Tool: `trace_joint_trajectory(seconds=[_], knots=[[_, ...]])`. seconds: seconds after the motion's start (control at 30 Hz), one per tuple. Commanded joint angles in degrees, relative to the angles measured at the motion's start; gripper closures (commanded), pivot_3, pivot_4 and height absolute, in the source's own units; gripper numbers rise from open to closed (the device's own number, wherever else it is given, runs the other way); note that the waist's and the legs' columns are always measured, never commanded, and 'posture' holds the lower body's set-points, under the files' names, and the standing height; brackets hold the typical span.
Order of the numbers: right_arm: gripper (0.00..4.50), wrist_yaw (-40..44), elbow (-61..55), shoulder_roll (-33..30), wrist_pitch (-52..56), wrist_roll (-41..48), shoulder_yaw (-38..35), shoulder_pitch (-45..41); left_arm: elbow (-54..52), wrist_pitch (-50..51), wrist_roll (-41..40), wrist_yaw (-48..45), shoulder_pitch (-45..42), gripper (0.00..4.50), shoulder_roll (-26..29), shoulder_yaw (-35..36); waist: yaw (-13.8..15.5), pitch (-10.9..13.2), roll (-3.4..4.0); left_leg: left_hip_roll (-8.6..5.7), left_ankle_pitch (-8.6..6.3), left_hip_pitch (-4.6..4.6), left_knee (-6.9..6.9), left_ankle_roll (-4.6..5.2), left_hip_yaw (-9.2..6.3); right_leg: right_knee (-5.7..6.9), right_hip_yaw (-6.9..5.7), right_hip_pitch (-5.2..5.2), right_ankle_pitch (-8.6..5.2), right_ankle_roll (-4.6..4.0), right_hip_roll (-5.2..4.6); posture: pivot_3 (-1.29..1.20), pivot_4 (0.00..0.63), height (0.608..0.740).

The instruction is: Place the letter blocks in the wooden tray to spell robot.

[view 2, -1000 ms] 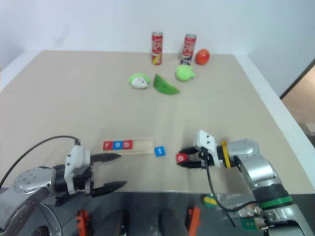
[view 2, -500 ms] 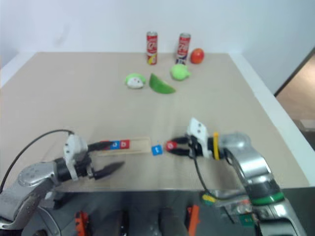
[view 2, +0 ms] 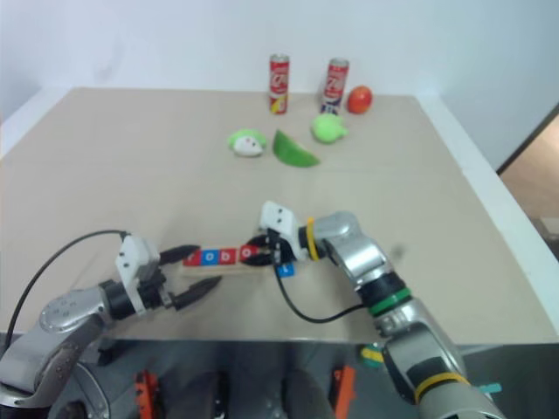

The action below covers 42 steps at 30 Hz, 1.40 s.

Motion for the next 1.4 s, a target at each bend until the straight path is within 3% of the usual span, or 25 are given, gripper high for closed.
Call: trace_joint_trajectory(seconds=[0.03,0.83,0.9,1.1,1.4], knots=[[3.25,0.87,1.99,1.38,-2.66,-0.86,-0.29,-2.7,-2.75,-0.32,0.19,0.81,0.91,0.0,-0.12,0.41,-0.02,0.0,0.0,0.04,0.0,0.01,0.0,0.0,-0.02,0.0,-0.02,0.0,0.0,0.0,0.05,0.0,0.15,0.74],[3.25,3.71,7.93,3.45,-6.08,-3.15,-1.34,-3.62,-3.24,-0.65,0.28,1.3,2.15,0.0,1.17,0.76,-0.05,0.0,0.0,0.19,0.01,0.1,-0.01,-0.01,-0.04,0.03,-0.17,0.02,-0.01,-0.07,0.13,0.0,0.15,0.74],[2.22,3.84,8.03,3.65,-5.74,-2.98,-1.49,-3.79,-3.01,-0.65,0.41,1.23,1.96,0.0,1.2,0.55,-0.05,0.0,0.0,0.19,0.01,0.1,-0.01,-0.01,-0.03,0.03,-0.16,0.02,-0.01,-0.06,0.13,0.0,0.15,0.74],[0.15,2.89,6.89,4.68,-4.68,-2.11,-2.56,-3.86,-3.14,-0.54,0.41,1.12,2.13,0.0,1.17,0.24,-0.05,0.0,0.01,0.19,0.01,0.09,-0.01,-0.01,-0.03,0.03,-0.17,0.01,-0.01,-0.06,0.13,0.0,0.15,0.74],[0.07,-5.5,-5.5,4.6,7.68,6.18,-13.33,0.1,-3.81,-0.7,-0.27,-0.1,3.24,0.0,1.93,1.56,-0.04,0.0,0.01,0.18,0.01,0.06,-0.03,-0.01,-0.05,0.02,-0.16,0.0,-0.03,-0.07,0.11,0.0,0.15,0.74]])
